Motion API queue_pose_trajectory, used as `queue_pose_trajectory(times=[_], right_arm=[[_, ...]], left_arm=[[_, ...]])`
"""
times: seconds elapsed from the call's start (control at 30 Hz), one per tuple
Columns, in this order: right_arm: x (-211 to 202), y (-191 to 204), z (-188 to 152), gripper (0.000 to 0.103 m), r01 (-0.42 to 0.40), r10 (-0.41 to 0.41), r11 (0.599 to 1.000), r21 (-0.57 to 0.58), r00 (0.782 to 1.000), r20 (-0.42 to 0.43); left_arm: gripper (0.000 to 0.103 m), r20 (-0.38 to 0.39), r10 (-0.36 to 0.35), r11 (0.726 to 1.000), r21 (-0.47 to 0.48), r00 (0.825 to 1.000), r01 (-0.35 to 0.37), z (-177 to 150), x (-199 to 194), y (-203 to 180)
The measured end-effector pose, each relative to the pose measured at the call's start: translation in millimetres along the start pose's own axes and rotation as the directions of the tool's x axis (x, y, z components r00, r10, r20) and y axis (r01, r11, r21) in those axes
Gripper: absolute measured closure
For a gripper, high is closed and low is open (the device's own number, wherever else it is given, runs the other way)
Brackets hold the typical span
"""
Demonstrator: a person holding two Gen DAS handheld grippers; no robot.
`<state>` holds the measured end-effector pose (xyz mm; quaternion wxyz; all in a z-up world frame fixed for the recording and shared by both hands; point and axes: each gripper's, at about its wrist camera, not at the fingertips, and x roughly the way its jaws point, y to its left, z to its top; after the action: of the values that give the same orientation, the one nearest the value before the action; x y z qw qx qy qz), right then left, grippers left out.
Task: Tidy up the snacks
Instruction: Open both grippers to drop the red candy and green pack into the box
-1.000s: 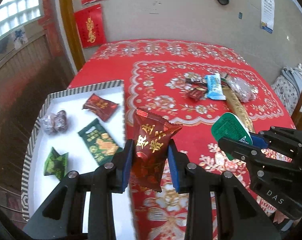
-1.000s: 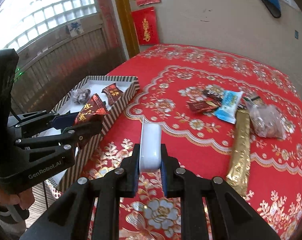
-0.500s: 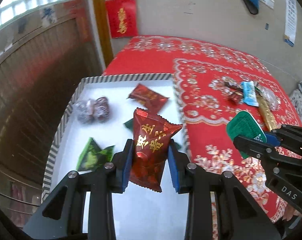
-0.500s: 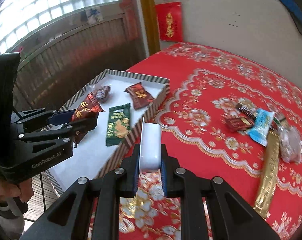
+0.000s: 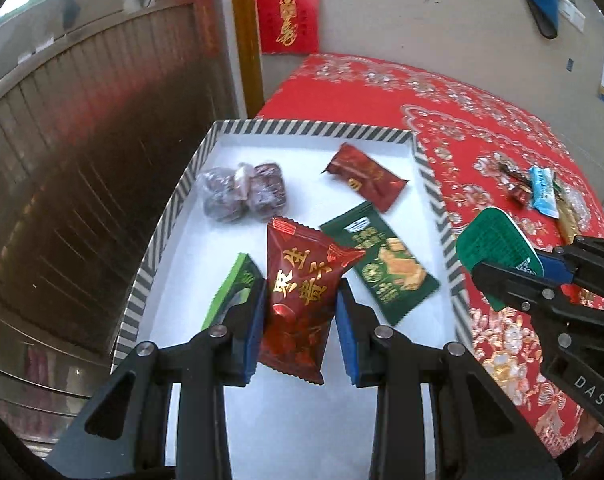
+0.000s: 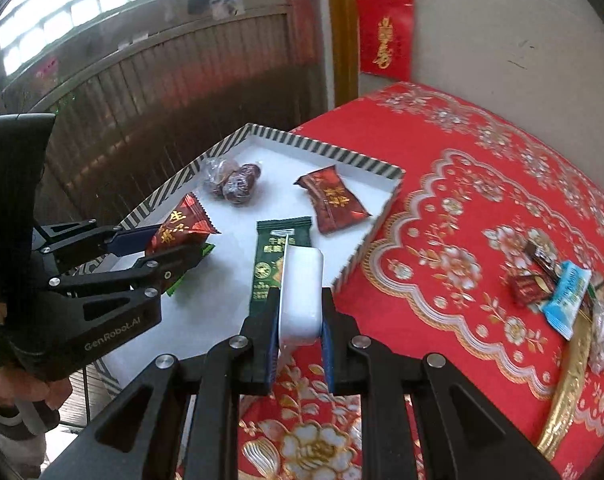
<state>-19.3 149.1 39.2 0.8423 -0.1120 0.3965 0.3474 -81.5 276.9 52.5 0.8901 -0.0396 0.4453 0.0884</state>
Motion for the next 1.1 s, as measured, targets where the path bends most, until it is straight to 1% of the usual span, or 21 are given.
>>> queue_pose_trajectory(times=[0.1,0.17,0.23,0.4,0.6,0.67,0.73,0.77,0.8,0.87,0.9,0.93,0.97,1.0,1.03,1.1], right_arm=[[10.7,7.1,2.1,0.087,-0.012,0.012,1.000,-0.011,1.000,-0.020],[17.6,12.0,2.9,0.087,-0.024,0.024,1.000,-0.017,0.999,-0.032],[23.1,15.8,3.2,0.087,-0.038,0.037,0.999,-0.020,0.998,-0.043],[39.1,25.9,2.0,0.087,-0.087,0.086,0.996,-0.016,0.993,-0.077],[51.4,37.4,-6.0,0.085,-0.103,0.099,0.994,-0.032,0.989,-0.111],[50.6,37.4,-7.4,0.085,-0.099,0.095,0.995,-0.030,0.989,-0.110],[46.8,34.9,-8.7,0.080,-0.080,0.077,0.996,-0.029,0.992,-0.103],[42.8,33.1,-10.0,0.078,-0.061,0.058,0.998,-0.027,0.994,-0.094],[38.9,30.8,-10.4,0.072,-0.050,0.048,0.998,-0.023,0.995,-0.083],[28.1,25.1,-11.9,0.068,-0.056,0.055,0.998,-0.012,0.997,-0.055],[21.6,22.1,-13.1,0.061,-0.057,0.057,0.998,-0.003,0.998,-0.041],[15.2,18.4,-13.5,0.058,-0.061,0.061,0.998,0.002,0.998,-0.024],[8.1,15.8,-14.6,0.056,-0.059,0.059,0.998,0.008,0.998,-0.007],[-2.8,11.4,-17.6,0.051,-0.055,0.054,0.998,0.017,0.998,0.021],[-9.3,6.9,-18.7,0.046,-0.050,0.049,0.999,0.022,0.998,0.036],[-25.4,-4.1,-25.8,0.040,-0.031,0.028,0.999,0.039,0.997,0.074]], left_arm=[[0.068,-0.003,0.008,1.000,-0.004,1.000,-0.008,-1.4,3.3,5.2],[0.068,0.005,0.031,1.000,0.000,0.999,-0.031,-1.5,3.3,7.2],[0.068,0.006,0.036,0.999,-0.004,0.999,-0.036,-1.2,4.1,9.3],[0.068,0.019,0.070,0.998,0.003,0.997,-0.070,-1.8,6.0,10.6],[0.066,0.040,0.121,0.992,0.023,0.992,-0.122,-4.0,8.8,3.7],[0.064,0.039,0.122,0.992,0.019,0.992,-0.123,-4.5,9.8,2.9],[0.060,0.027,0.115,0.993,0.009,0.993,-0.115,-4.7,12.0,3.8],[0.051,0.020,0.112,0.994,-0.002,0.993,-0.112,-4.7,13.3,5.2],[0.043,0.016,0.105,0.994,-0.014,0.994,-0.105,-5.0,13.9,6.8],[0.036,0.022,0.088,0.995,-0.040,0.996,-0.087,-5.4,11.2,9.9],[0.034,0.029,0.092,0.995,-0.047,0.995,-0.091,-5.2,8.9,10.1],[0.032,0.040,0.098,0.994,-0.051,0.994,-0.096,-4.8,5.5,9.4],[0.023,0.048,0.100,0.994,-0.056,0.994,-0.097,-4.1,2.5,8.4],[0.017,0.050,0.098,0.994,-0.060,0.994,-0.095,-3.6,0.1,7.0],[0.017,0.055,0.087,0.995,-0.061,0.995,-0.084,-3.2,-3.2,4.5],[0.016,0.071,0.060,0.997,-0.057,0.996,-0.056,-2.7,-11.3,-2.0]])
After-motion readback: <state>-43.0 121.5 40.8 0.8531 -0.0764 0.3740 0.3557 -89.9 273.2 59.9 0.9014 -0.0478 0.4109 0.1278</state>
